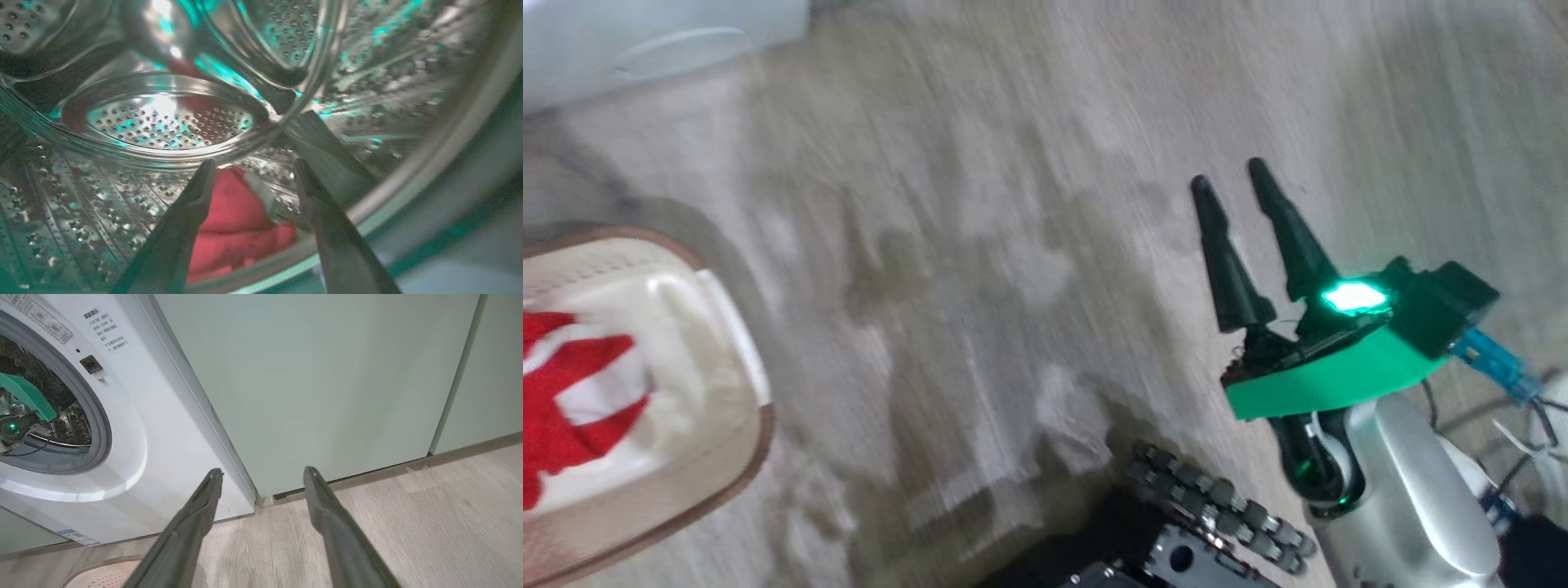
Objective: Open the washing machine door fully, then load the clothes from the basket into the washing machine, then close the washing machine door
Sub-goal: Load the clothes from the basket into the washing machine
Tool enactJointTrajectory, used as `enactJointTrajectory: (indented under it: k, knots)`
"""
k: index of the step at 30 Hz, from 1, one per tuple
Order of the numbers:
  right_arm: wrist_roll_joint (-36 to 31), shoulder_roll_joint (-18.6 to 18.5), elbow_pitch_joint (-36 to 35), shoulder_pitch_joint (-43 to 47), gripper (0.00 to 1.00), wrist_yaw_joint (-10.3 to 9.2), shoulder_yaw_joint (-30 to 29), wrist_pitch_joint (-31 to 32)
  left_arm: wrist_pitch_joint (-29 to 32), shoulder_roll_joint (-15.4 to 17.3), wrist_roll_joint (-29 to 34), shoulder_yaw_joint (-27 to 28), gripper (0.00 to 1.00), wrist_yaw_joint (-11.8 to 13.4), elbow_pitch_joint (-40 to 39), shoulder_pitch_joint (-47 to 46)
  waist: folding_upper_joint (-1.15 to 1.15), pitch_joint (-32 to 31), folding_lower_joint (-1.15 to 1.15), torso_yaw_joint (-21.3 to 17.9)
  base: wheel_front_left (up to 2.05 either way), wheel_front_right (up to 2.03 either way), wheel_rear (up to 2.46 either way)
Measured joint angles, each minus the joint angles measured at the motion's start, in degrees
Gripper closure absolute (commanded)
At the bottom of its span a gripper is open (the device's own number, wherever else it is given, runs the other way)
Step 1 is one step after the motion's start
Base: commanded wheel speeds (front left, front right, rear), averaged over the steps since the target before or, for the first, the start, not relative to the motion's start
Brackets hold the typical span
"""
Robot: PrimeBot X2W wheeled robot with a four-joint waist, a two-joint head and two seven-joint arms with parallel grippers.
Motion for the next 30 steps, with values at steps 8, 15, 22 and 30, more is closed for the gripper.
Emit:
enactJointTrajectory:
  k: [8,15,22,30]
  knots:
    - [-5.7,0.0,2.8,0.7,0.00,0.00,-4.9,0.0,0.0,-8.8,-4.7,1.7,0.00,-0.6,-5.7,17.3,0.00,-8.6,0.00,5.7,0.00,0.00,0.00]
    - [-9.8,-0.1,4.7,3.9,0.00,0.00,-8.3,0.0,0.0,-15.2,-6.0,1.8,0.00,-1.1,-13.5,31.6,0.00,-17.3,0.00,10.6,0.00,0.00,0.00]
    - [-11.9,-0.1,6.0,8.4,0.00,0.00,-10.9,0.0,0.0,-21.6,-6.1,3.5,0.00,-0.1,-25.1,46.8,0.00,-26.1,0.00,15.8,0.00,0.00,0.00]
    - [-12.7,-0.1,6.4,13.8,0.00,0.00,-12.7,0.0,0.0,-24.5,-0.4,5.8,0.00,3.6,-41.3,66.4,0.00,-34.9,-0.01,20.8,0.00,0.00,0.00]
